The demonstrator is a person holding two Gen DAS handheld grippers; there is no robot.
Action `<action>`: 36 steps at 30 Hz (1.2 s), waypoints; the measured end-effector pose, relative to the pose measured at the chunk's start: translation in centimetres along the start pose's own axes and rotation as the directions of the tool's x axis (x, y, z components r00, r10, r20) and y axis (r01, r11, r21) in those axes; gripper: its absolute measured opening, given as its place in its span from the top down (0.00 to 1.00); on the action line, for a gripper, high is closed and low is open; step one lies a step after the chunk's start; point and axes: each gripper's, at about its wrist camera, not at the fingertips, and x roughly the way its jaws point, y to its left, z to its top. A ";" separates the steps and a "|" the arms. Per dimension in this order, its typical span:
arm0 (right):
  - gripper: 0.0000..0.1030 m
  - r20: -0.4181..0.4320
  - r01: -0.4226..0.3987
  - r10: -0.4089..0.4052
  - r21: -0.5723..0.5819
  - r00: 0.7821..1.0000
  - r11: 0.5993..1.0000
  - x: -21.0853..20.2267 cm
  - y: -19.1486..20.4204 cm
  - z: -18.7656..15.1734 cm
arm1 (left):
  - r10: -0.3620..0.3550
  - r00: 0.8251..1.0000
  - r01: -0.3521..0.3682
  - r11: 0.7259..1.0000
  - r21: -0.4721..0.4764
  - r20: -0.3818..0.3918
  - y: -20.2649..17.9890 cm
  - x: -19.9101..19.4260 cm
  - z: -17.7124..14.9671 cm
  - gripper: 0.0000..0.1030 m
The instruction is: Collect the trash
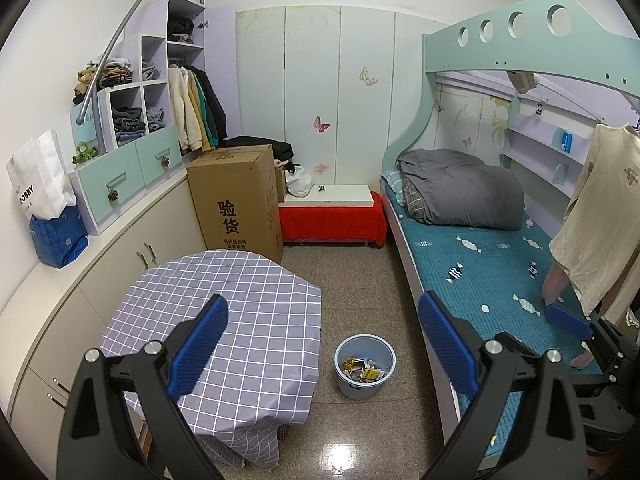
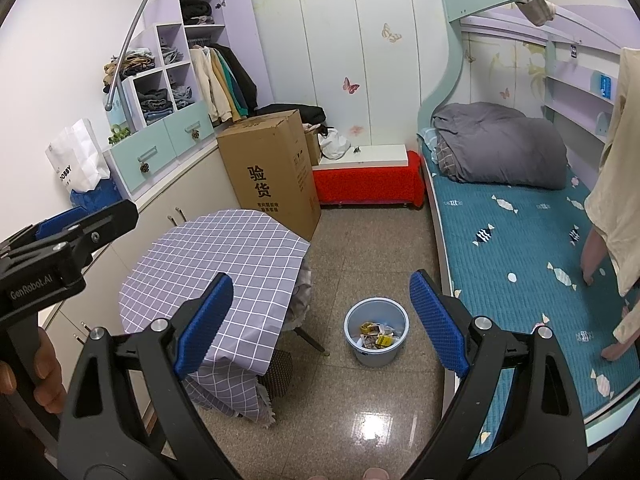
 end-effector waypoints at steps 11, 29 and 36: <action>0.14 -0.002 0.000 0.000 0.001 1.000 1.000 0.2 -0.2 -0.1 | 0.000 1.000 0.000 1.000 0.001 -0.001 0.1 0.1 0.0 0.09; 0.14 -0.008 -0.001 0.001 0.003 1.000 1.000 0.4 -0.2 -0.7 | 0.000 1.000 0.000 1.000 -0.003 -0.004 0.1 0.1 0.1 0.09; 0.14 -0.010 -0.001 0.001 0.003 1.000 1.000 0.4 -0.1 -0.9 | 0.005 1.000 -0.005 1.000 -0.013 -0.013 0.3 0.3 -0.5 0.09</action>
